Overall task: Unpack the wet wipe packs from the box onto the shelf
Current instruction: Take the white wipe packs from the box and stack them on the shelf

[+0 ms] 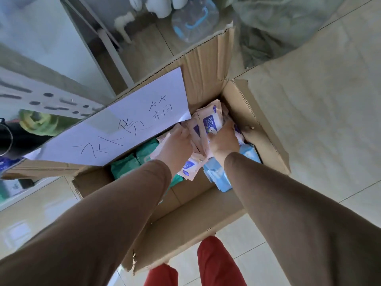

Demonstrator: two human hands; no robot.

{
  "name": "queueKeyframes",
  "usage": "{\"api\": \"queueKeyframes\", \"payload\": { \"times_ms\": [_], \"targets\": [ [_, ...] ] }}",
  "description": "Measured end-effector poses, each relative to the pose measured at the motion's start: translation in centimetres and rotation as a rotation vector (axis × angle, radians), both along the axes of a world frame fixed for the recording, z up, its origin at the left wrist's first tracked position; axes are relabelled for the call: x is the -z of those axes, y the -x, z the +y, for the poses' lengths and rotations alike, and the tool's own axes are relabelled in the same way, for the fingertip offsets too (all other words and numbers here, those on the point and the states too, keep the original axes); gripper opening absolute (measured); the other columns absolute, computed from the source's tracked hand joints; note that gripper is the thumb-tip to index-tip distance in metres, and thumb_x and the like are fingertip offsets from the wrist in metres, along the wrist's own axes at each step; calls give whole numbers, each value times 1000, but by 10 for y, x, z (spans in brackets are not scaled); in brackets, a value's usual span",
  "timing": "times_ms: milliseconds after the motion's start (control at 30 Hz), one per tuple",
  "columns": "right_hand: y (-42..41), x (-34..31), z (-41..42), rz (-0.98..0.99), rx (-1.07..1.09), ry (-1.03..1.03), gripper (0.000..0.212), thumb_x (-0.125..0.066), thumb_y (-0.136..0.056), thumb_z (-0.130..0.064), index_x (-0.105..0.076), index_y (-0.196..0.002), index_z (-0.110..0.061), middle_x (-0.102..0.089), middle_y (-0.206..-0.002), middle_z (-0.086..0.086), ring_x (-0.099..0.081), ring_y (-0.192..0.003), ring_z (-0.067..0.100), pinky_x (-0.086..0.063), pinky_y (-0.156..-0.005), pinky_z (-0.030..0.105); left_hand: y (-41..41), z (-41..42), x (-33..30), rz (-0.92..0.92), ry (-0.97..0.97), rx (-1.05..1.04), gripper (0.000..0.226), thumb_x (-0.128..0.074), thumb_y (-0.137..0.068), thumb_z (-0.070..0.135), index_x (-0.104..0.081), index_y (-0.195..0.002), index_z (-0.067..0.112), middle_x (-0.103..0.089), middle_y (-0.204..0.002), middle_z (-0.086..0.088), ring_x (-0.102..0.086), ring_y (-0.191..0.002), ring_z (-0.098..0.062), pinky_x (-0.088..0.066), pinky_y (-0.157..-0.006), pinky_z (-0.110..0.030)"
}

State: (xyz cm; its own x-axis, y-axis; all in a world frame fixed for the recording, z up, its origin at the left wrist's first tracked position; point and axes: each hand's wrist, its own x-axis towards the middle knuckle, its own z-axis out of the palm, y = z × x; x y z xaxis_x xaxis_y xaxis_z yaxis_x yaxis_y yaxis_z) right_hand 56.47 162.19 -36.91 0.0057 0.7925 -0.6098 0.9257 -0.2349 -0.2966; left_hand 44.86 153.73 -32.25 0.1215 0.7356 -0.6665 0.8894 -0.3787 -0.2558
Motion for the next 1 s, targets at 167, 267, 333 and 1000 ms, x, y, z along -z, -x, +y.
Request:
{"api": "queueKeyframes", "payload": {
  "times_ms": [167, 267, 333, 1000],
  "targets": [
    [-9, -50, -10, 165, 65, 132, 64, -65, -90, -16, -29, -141, -5, -59, -108, 12, -62, -110, 34, -44, -75, 32, 12, -61, -32, -157, 71, -497, 33, -62, -85, 18, -52, -115, 27, -59, -79, 3, -63, -89, -24, -32, -71, -32],
    [-20, -98, -38, 207, 50, 154, 67, -70, -87, -19, -34, -143, -5, -55, -131, 14, -58, -104, 29, -44, -78, 30, 28, -108, -71, -236, -53, -664, 27, -58, -89, 31, -53, -115, 29, -67, -95, 1, -65, -95, -25, -29, -69, -33],
    [-25, -134, -67, 250, 6, 160, 53, -71, -87, -22, -46, -132, -9, -58, -115, 7, -55, -97, 25, -45, -77, 31, 42, -139, -105, -279, -136, -731, 19, -53, -90, 38, -54, -107, 30, -67, -95, 4, -65, -95, -22, -30, -66, -31],
    [210, -556, -405, 728, -686, -165, 30, -78, -80, -19, -66, -106, -28, -71, -92, -13, -64, -78, 5, -48, -63, 26, 286, -565, -511, -607, -709, -1345, 33, -68, -81, 37, -56, -111, 38, -66, -83, 7, -62, -79, -24, -52, -66, -38]
  ]
}}
